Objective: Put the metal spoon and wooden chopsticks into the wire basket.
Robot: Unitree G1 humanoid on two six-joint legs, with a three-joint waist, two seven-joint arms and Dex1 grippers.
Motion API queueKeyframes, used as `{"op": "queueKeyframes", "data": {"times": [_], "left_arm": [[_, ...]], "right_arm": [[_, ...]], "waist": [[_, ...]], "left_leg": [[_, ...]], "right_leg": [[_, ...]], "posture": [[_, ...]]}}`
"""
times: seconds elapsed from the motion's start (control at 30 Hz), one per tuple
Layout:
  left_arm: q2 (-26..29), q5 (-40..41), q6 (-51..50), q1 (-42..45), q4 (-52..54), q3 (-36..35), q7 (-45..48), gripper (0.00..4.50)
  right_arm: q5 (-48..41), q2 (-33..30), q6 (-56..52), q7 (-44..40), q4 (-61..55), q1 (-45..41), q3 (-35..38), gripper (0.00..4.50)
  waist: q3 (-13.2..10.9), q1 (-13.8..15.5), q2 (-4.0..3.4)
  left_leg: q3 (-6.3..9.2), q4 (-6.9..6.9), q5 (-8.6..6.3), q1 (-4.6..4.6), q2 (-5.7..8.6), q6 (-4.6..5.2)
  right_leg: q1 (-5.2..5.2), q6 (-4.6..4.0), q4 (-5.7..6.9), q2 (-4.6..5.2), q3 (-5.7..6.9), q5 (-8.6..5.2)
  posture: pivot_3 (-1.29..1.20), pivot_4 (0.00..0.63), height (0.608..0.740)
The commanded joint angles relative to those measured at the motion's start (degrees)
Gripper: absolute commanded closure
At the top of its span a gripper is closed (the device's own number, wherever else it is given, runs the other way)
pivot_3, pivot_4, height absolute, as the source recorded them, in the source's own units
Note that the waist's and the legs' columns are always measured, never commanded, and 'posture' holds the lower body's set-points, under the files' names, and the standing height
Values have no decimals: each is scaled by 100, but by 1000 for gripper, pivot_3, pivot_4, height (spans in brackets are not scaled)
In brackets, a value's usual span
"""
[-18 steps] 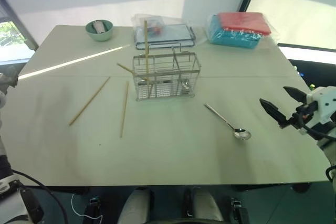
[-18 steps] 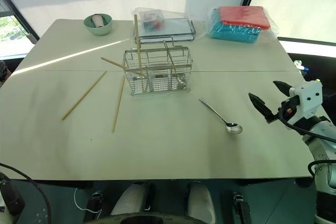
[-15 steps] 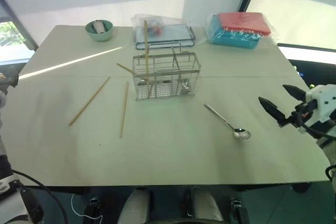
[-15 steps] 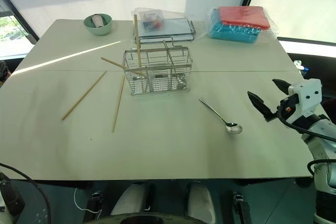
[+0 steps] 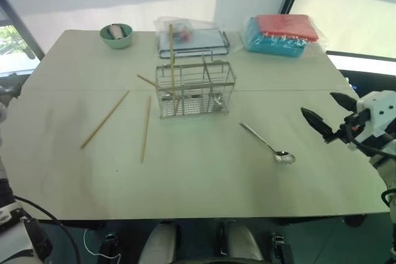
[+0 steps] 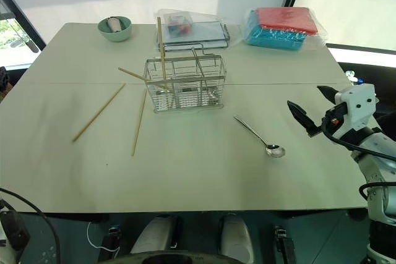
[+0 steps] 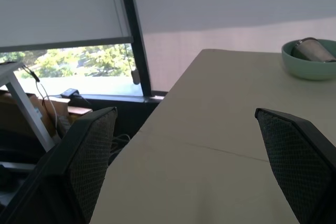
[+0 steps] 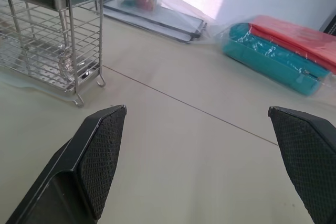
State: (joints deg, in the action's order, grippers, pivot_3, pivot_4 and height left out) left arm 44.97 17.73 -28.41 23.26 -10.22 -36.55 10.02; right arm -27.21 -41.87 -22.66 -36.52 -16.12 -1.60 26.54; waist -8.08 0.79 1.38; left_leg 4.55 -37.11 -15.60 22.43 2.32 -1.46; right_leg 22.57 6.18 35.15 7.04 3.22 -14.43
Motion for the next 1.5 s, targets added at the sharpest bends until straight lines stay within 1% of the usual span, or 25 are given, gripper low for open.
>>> {"op": "queueKeyframes", "data": {"times": [0.03, 0.13, 0.23, 0.27, 0.33, 0.4, 0.5, 0.63, 0.7, 0.8, 0.97, 1.23, 1.33, 1.5], "left_arm": [[192, 78, 22, 190, 189, 62, 195, 54], [187, 410, -306, 250, 501, 134, 540, 54], [205, 918, -765, 191, 1166, 407, 1166, 54], [241, 1032, -882, 143, 1373, 544, 1384, 54], [332, 1094, -1042, 124, 1702, 942, 1738, 54], [371, 1220, -1212, 173, 1947, 1295, 2065, 54], [532, 1735, -1510, 55, 2579, 1796, 2976, 54], [945, 2310, -1756, -268, 3234, 2105, 4087, 54], [1127, 2475, -1833, -358, 3356, 2192, 4432, 54], [1259, 2681, -1988, -343, 3406, 2271, 4703, 54], [1374, 2672, -1968, -296, 3460, 2516, 4949, 54], [1446, 2629, -1987, -125, 3416, 2662, 5017, 54], [1441, 2569, -1966, -38, 3325, 2704, 4990, 0], [1443, 2542, -1966, 7, 3300, 2747, 5025, 0]], "right_arm": [[190, -346, 89, -162, -124, -209, -136, 0], [351, -617, 5, -227, 69, -523, -332, 0], [311, -861, -188, -437, 226, -863, -485, 0], [318, -943, -242, -525, 254, -923, -555, 0], [599, -1221, -385, -636, 428, -1081, -917, 0], [784, -1364, -395, -768, 573, -1259, -1245, 0], [755, -1430, -584, -1162, 525, -1473, -1741, 0], [926, -1455, -466, -1657, 599, -1616, -2286, 0], [1050, -1366, -453, -1740, 824, -1784, -2514, 0], [1142, -1204, -652, -1779, 1239, -2046, -2775, 0], [1279, -1047, -970, -1910, 1732, -2203, -3114, 0], [1252, -750, -1736, -1820, 1794, -2022, -3235, 0], [1222, -624, -1938, -1698, 1746, -1979, -3190, 887], [1330, -568, -1836, -1621, 1589, -1748, -3256, 3342]], "waist": [[-2, -1, -3], [-1, -1, -2], [-2, 2, -2], [-2, 4, -2], [-3, -1, -3], [-4, -6, -7], [-8, -17, -13], [-17, -60, -27], [-24, -55, -39], [-26, -40, -42], [-27, -3, -41], [-29, -12, -43], [-27, -12, -39], [-21, -13, -31]], "left_leg": [[-1, -1, 0, 0, 0, 0], [-2, -2, 0, 0, 0, 0], [-2, -4, 0, 1, 1, 0], [-2, -4, 0, 2, 1, 0], [-1, -3, 0, 3, 1, 0], [-3, -2, 0, 4, 1, 0], [-5, -2, 1, 5, 0, 1], [-6, 2, 0, 7, -2, 2], [-7, 3, 0, 7, -3, 2], [-7, 0, 1, 6, -2, 3], [-6, -3, 1, 2, -2, 4], [-6, 1, 1, 4, 0, 5], [-5, -1, 1, 1, -1, 5], [-5, -1, 1, -3, -3, 5]], "right_leg": [[1, 0, 0, 0, 1, 0], [0, 0, 1, -1, 2, 0], [0, -1, -1, 1, 2, 0], [-1, -1, -2, 1, 2, 0], [-2, -2, -2, 2, 0, -1], [-1, -4, -3, 3, 0, -1], [3, -5, -2, 2, -1, -2], [6, -7, -6, 1, -2, -3], [8, -12, -5, 0, -2, -5], [5, -24, -5, -2, 0, -12], [-2, -24, -6, -14, 1, -13], [2, -24, -4, -16, 0, -12], [-1, -24, -3, -18, 1, -12], [-4, -23, -2, -21, 1, -12]], "posture": [[0, 150, 667], [0, 150, 667], [0, 150, 667], [0, 150, 667], [0, 150, 667], [0, 150, 667], [0, 150, 667], [0, 150, 667], [0, 150, 667], [0, 150, 667], [0, 150, 667], [0, 150, 667], [0, 150, 667], [0, 150, 667]]}}
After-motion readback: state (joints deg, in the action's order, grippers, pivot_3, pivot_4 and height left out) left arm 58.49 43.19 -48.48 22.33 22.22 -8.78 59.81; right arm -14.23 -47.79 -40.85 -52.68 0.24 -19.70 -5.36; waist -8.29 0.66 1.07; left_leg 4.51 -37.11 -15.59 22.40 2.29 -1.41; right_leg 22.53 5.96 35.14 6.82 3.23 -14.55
